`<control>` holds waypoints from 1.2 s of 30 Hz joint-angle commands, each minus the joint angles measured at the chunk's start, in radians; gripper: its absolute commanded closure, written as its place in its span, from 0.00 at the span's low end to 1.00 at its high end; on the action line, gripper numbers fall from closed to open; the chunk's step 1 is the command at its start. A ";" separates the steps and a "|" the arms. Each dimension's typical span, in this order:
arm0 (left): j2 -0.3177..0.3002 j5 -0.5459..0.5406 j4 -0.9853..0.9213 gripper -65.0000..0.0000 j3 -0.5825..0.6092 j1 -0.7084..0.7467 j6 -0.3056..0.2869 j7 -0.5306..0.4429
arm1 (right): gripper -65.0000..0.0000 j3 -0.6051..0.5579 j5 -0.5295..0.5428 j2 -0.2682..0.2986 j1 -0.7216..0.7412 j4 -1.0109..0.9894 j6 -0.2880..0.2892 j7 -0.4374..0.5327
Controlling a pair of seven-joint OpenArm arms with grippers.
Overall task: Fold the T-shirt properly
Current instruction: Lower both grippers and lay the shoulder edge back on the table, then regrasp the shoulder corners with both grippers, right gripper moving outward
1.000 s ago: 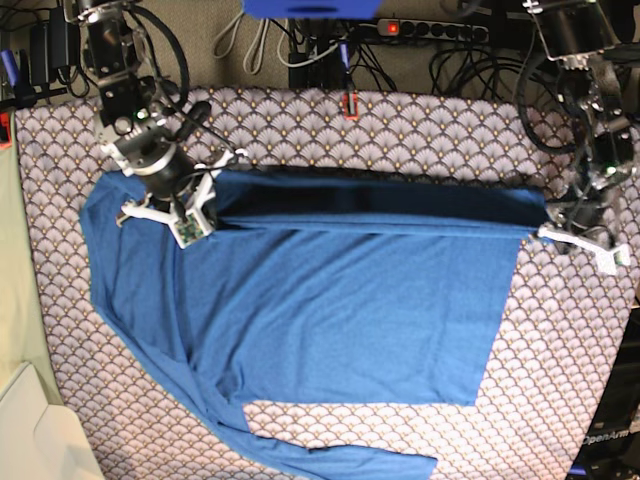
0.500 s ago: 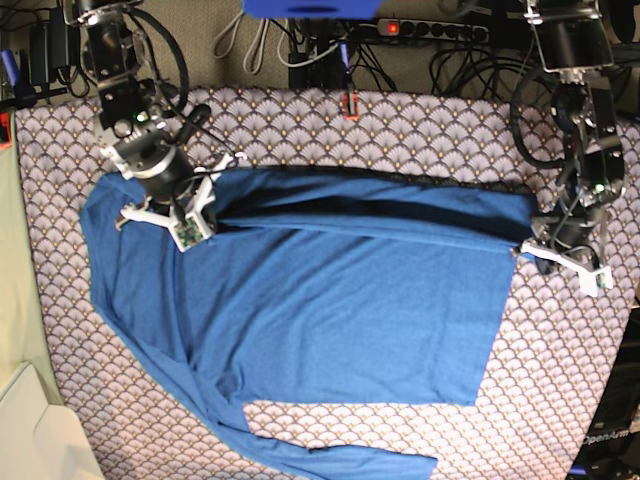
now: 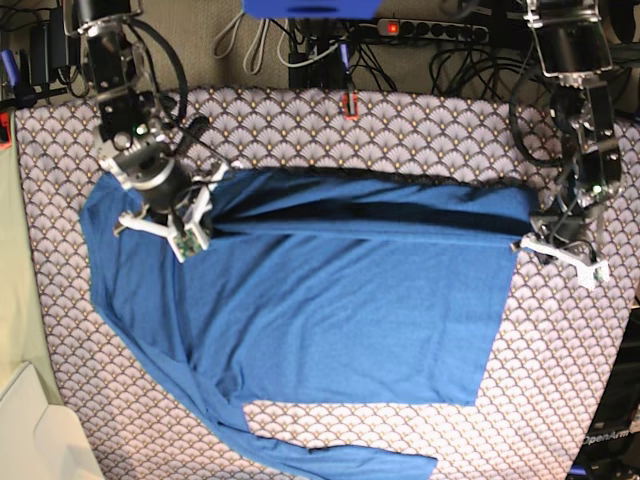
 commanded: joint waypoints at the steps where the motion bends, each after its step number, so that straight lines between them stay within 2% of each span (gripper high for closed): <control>1: -0.017 -0.004 0.017 0.99 -0.006 -0.025 0.000 -0.024 | 0.96 0.005 0.000 0.007 0.014 0.014 -0.001 0.019; 3: -0.017 -0.004 0.017 0.99 -0.006 -0.028 0.000 -0.024 | 0.89 0.005 0.000 0.007 0.014 0.014 -0.001 0.019; 5: -0.017 -0.004 0.017 0.95 -0.002 -0.028 0.000 -0.024 | 0.82 0.005 0.000 0.007 0.014 0.014 -0.001 0.019; 7: -0.017 -0.004 0.020 0.83 -0.002 -0.028 0.000 -0.024 | 0.73 0.005 0.000 0.007 0.014 0.014 -0.001 0.019; 11: -0.017 -0.004 0.026 0.50 -0.002 -0.028 0.000 -0.024 | 0.57 0.005 0.000 0.007 0.009 0.014 -0.001 0.019; 14: -0.017 -0.004 0.028 0.35 -0.005 -0.027 0.000 -0.024 | 0.52 0.007 0.000 0.007 0.004 0.020 -0.001 0.019; 19: -0.019 -0.006 0.031 0.34 -0.009 -0.014 -0.002 -0.024 | 0.52 0.085 0.000 0.007 -0.016 0.022 -0.001 0.019; 24: -0.010 -0.007 0.104 0.34 -0.003 0.085 -0.002 -0.024 | 0.52 0.162 0.000 0.007 -0.058 0.028 0.001 0.028; 28: 0.010 -0.007 0.132 0.34 -0.006 0.154 -0.002 -0.035 | 0.52 0.193 0.000 0.006 -0.074 0.028 0.036 0.028; 36: 0.029 -0.006 0.094 0.34 -0.003 0.197 -0.002 -0.035 | 0.52 0.209 0.000 0.006 -0.094 0.028 0.039 0.029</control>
